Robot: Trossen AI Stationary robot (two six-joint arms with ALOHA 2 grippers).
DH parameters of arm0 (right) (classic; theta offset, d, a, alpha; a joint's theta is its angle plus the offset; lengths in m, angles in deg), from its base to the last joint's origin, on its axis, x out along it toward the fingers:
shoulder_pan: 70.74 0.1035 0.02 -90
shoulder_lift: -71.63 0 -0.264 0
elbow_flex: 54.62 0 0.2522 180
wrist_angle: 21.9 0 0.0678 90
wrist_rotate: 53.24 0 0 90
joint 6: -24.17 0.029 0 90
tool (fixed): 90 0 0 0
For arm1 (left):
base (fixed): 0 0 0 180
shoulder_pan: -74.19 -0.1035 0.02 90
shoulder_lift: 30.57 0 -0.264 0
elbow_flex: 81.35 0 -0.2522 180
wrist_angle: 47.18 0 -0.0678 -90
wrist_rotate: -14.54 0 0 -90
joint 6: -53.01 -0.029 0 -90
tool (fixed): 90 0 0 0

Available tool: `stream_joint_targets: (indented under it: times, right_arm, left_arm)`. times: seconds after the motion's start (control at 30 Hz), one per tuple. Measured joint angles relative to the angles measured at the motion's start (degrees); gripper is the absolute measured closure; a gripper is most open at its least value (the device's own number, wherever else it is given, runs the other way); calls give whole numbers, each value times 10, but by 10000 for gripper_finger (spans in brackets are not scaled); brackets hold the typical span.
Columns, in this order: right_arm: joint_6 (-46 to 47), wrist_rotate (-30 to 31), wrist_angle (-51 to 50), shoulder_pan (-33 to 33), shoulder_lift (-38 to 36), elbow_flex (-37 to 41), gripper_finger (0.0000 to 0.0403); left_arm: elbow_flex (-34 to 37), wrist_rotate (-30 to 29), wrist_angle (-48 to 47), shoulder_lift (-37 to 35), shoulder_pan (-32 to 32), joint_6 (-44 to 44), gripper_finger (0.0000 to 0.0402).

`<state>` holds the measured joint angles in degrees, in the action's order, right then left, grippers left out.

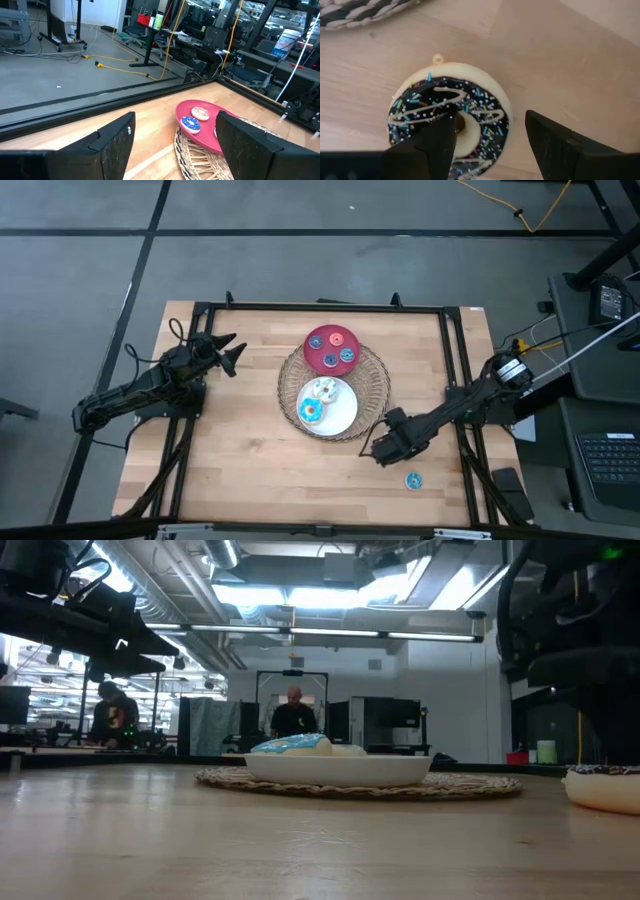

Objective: Pick & Place donuts
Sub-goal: Put the large black donut on the white plate

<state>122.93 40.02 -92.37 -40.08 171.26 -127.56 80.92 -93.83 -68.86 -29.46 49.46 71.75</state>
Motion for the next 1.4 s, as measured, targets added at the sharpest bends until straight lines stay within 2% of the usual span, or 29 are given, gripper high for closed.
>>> stream_joint_targets:
  times: [0.13,0.4,0.8,0.97,1.13,1.4]
  right_arm:
    - [0,0,42,0,0,21,169]
    - [-1,0,43,0,0,23,181]
    - [-2,-3,42,6,0,23,311]
    - [-16,-5,39,7,0,12,350]
    - [-18,-6,15,7,0,-21,363]
    - [-21,-19,-37,-2,1,-95,358]
  left_arm:
    - [0,0,0,0,0,0,135]
    - [0,0,0,0,0,0,135]
    - [0,0,0,0,0,0,135]
    - [0,0,0,0,0,0,135]
    - [0,0,0,0,0,0,135]
    - [0,0,0,0,0,0,135]
